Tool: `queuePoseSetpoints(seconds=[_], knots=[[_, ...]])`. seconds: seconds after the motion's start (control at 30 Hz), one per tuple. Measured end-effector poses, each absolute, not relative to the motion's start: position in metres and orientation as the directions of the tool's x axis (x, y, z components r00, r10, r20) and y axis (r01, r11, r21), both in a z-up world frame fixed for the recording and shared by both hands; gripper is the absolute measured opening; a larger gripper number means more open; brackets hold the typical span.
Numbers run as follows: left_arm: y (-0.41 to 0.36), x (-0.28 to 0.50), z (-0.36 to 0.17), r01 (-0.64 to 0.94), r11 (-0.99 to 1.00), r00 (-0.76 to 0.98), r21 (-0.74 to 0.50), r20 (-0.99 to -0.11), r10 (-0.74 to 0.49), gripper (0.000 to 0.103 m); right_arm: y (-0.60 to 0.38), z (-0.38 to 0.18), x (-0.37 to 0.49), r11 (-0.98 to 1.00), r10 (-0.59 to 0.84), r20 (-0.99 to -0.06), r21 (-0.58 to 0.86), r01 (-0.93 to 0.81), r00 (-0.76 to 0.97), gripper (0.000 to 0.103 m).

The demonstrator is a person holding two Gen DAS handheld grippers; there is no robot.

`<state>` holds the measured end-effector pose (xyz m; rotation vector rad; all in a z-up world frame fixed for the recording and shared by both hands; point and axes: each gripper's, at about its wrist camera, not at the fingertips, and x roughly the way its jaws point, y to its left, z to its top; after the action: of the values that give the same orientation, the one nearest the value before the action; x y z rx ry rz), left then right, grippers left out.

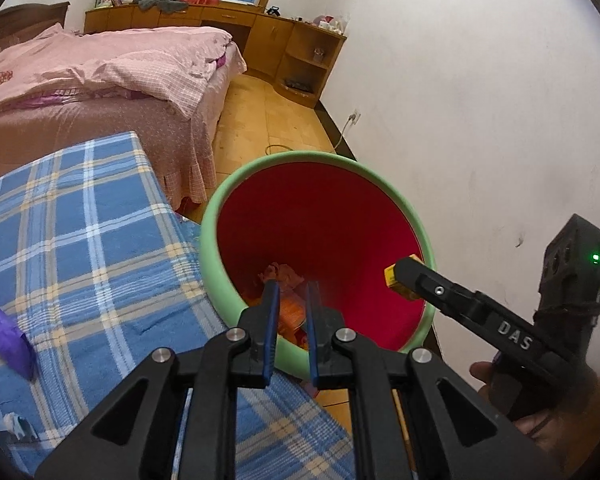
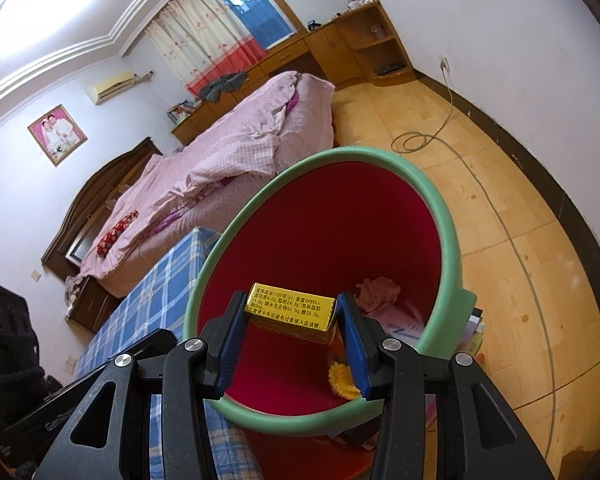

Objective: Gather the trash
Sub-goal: 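Carry the stick and yellow box over the bucket and open both grippers, then move both grippers back to the bed and grasp the light-blue plastic piece with the left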

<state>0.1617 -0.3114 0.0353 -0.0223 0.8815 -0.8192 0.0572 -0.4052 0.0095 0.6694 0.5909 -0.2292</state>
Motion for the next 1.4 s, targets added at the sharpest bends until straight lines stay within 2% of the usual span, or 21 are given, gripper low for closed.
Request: queuePoseSetpoints(seconds=[0.13,0.33,0.87,1.1,1.4], knots=[[-0.297,0.158,0.039,0.601,0.726,0.380,-0.335,-0.679,-0.628,0.021,-0.407,0.004,0.063,0.753,0.013,-0.591,0.536,0.381,0.807,0.063],[-0.267,0.156,0.045,0.552,0.769,0.420,-0.322,-0.689,-0.590,0.023,-0.396,0.009,0.063,0.771,0.008,-0.590,0.518,0.370,0.808,0.063],[-0.163,0.158,0.047,0.421,0.880,0.510,-0.219,-0.745,-0.430,0.036,-0.359,0.030,0.046,0.800,0.030,-0.575,0.504,0.325,0.818,0.063],[-0.132,0.160,0.032,0.406,0.904,0.508,-0.134,-0.789,-0.345,0.044,-0.345,0.031,0.042,0.805,0.051,-0.587,0.503,0.314,0.808,0.063],[-0.115,0.172,0.001,0.407,0.912,0.462,-0.057,-0.848,-0.259,0.045,-0.329,0.029,0.040,0.816,0.058,-0.611,0.484,0.315,0.790,0.063]])
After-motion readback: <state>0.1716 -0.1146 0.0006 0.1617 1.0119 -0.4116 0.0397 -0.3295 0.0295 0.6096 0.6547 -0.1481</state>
